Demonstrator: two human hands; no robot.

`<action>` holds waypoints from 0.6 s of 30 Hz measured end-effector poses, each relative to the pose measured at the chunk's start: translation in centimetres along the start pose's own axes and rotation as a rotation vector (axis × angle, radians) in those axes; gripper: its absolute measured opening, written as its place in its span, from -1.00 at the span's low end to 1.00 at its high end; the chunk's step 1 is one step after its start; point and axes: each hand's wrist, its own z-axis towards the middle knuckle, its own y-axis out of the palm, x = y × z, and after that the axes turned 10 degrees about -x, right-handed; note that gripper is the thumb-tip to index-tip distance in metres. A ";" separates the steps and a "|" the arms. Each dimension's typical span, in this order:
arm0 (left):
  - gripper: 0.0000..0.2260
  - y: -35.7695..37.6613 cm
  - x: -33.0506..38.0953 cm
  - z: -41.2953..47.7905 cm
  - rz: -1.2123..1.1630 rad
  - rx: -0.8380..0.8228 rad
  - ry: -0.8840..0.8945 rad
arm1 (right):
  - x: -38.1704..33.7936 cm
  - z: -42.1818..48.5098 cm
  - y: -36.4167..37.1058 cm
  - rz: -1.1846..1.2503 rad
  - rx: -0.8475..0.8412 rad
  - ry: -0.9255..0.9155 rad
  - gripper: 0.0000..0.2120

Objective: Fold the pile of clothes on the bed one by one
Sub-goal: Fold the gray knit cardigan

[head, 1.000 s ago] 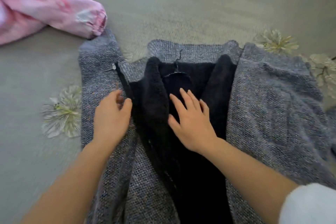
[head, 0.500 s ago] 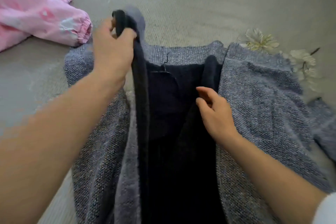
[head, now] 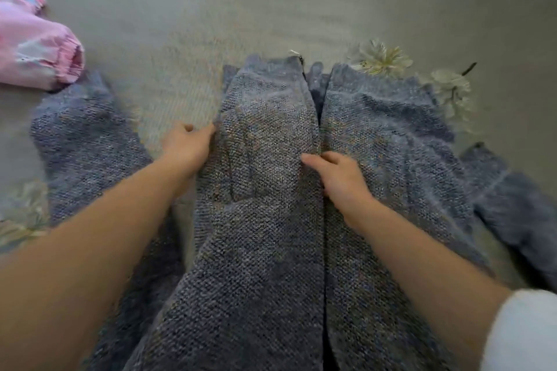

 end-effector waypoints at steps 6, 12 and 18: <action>-0.64 1.9 2.2 1.4 -0.509 -0.267 -0.275 | -3.1 1.1 0.7 -0.062 0.136 -0.060 -0.61; -0.74 2.5 4.8 1.9 -0.183 -0.453 -0.213 | -8.6 2.9 0.2 0.064 0.034 0.017 -0.76; -0.84 -0.3 9.0 3.9 -0.476 0.006 0.236 | -9.2 2.6 -2.7 0.178 0.274 -0.417 -0.79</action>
